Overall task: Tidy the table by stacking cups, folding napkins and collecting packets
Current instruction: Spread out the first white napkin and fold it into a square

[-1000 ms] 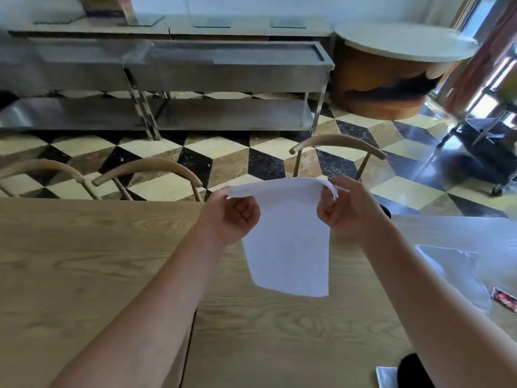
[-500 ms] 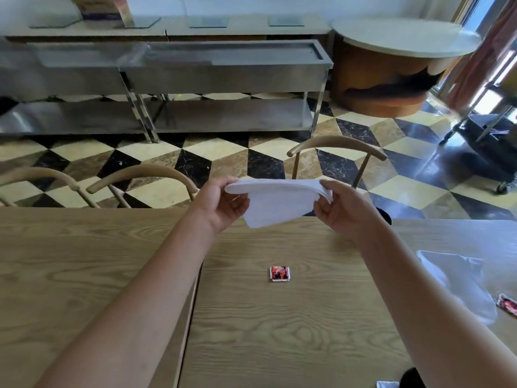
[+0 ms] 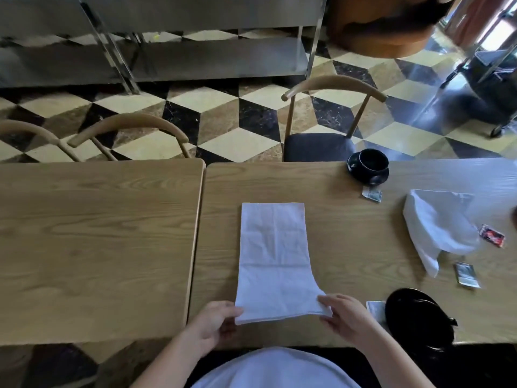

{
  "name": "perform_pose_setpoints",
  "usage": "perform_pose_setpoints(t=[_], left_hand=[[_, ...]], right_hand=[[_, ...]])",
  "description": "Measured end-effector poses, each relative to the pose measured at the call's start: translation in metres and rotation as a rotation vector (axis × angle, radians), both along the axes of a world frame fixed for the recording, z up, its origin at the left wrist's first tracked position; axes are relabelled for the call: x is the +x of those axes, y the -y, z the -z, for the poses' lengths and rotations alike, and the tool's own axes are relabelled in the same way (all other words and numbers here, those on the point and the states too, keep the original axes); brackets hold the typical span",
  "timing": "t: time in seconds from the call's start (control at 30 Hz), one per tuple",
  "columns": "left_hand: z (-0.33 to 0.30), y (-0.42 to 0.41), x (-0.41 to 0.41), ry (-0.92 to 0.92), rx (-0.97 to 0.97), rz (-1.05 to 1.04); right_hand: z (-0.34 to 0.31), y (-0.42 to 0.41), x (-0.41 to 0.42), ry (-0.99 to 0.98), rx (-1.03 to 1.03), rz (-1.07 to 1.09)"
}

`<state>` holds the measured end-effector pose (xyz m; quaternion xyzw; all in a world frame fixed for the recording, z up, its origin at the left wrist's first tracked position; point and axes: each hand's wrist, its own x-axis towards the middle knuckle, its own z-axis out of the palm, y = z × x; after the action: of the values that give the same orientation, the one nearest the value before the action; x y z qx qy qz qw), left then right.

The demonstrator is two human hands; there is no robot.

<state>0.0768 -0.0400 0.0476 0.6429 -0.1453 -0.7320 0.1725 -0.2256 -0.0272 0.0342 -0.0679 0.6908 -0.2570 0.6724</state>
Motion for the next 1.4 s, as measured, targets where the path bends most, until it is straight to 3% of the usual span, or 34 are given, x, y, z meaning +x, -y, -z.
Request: perform_pose_setpoints(t=[0.17, 0.37, 0.47, 0.67, 0.8, 0.97, 1.4], left_hand=[[0.015, -0.016, -0.006, 0.085, -0.016, -0.088], [0.009, 0.009, -0.009, -0.118, -0.005, -0.229], [0.008, 0.029, -0.009, -0.026, -0.110, -0.203], [0.009, 0.096, -0.015, 0.333, -0.348, -0.060], [0.012, 0.146, -0.021, 0.386, -0.426, -0.054], [0.041, 0.195, -0.034, 0.354, -0.357, -0.103], [0.090, 0.255, -0.056, 0.602, -0.261, -0.009]], right_hand=[[0.013, -0.017, 0.000, -0.102, -0.071, -0.023], [0.010, 0.012, -0.007, 0.093, -0.091, 0.027], [0.007, 0.031, -0.014, 0.125, -0.167, -0.005], [-0.003, 0.088, -0.022, -0.095, -0.296, -0.179], [-0.001, 0.140, -0.026, -0.281, -0.368, -0.294], [0.027, 0.196, -0.022, -0.332, -0.340, -0.368], [0.084, 0.255, -0.010, -0.545, -0.211, -0.592]])
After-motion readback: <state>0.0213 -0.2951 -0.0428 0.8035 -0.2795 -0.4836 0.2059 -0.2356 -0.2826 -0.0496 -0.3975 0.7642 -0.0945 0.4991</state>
